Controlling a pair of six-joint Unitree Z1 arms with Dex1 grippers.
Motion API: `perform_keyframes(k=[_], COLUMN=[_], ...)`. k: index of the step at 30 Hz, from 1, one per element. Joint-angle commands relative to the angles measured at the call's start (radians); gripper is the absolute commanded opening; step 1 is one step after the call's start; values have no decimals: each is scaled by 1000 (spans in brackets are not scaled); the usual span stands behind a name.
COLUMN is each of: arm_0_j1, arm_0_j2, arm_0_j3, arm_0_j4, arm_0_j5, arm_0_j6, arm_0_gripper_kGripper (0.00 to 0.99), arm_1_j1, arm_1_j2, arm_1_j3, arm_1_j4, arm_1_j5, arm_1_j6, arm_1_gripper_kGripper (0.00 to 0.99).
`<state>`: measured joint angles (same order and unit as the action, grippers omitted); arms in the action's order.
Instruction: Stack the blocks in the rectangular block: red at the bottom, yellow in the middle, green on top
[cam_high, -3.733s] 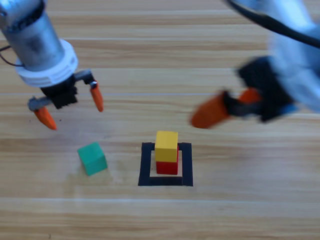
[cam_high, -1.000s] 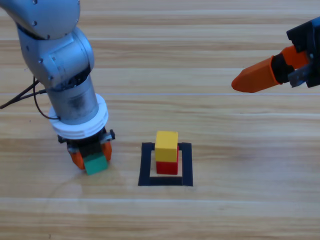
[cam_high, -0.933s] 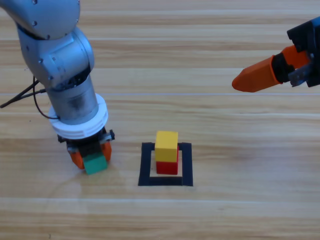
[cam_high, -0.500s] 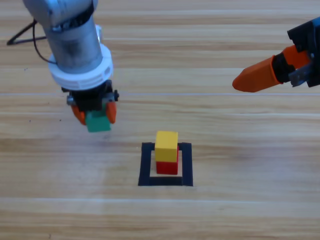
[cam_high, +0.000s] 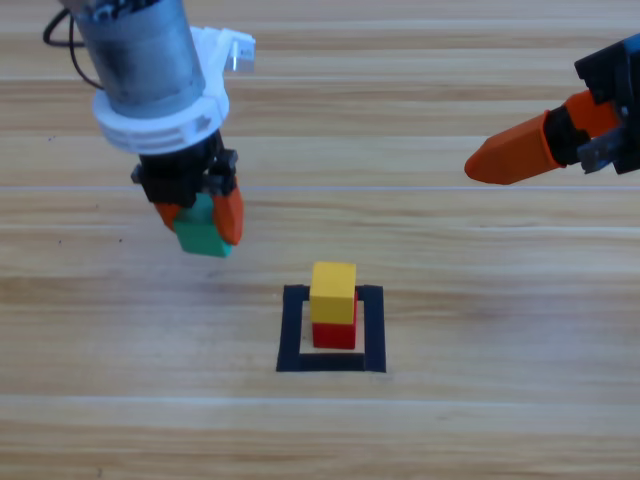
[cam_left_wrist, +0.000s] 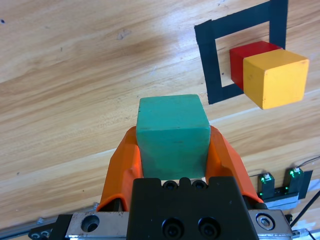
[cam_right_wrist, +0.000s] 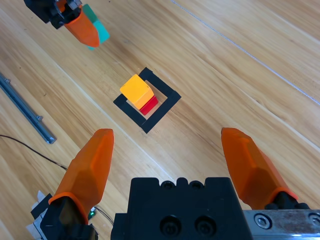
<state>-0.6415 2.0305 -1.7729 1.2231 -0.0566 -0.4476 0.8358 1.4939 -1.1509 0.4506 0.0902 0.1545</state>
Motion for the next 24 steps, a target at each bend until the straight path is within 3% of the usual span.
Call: perform_keyframes(k=[1, 9, 13, 24], arm_0_j1=[-12, -17, -64, -159], arm_0_j2=[34, 17, 22, 149], arm_0_j3=[-76, -91, -128, -204], arm_0_j4=[79, 108, 121, 122], arm_0_j5=[17, 43, 38, 46], arm_0_j6=[0, -273, -356, -345], arm_0_gripper_kGripper=[0, 0, 0, 0], arm_1_j1=[-31, -35, -38, -38], arm_1_j2=[-3, -4, 2, -4], arm_1_j3=[34, 37, 37, 42], arm_1_j4=[22, 22, 22, 22], arm_1_j5=[20, 20, 20, 22], arm_1_j6=[-1, -3, -4, -6], arm_1_gripper_kGripper=[948, 948, 948, 954])
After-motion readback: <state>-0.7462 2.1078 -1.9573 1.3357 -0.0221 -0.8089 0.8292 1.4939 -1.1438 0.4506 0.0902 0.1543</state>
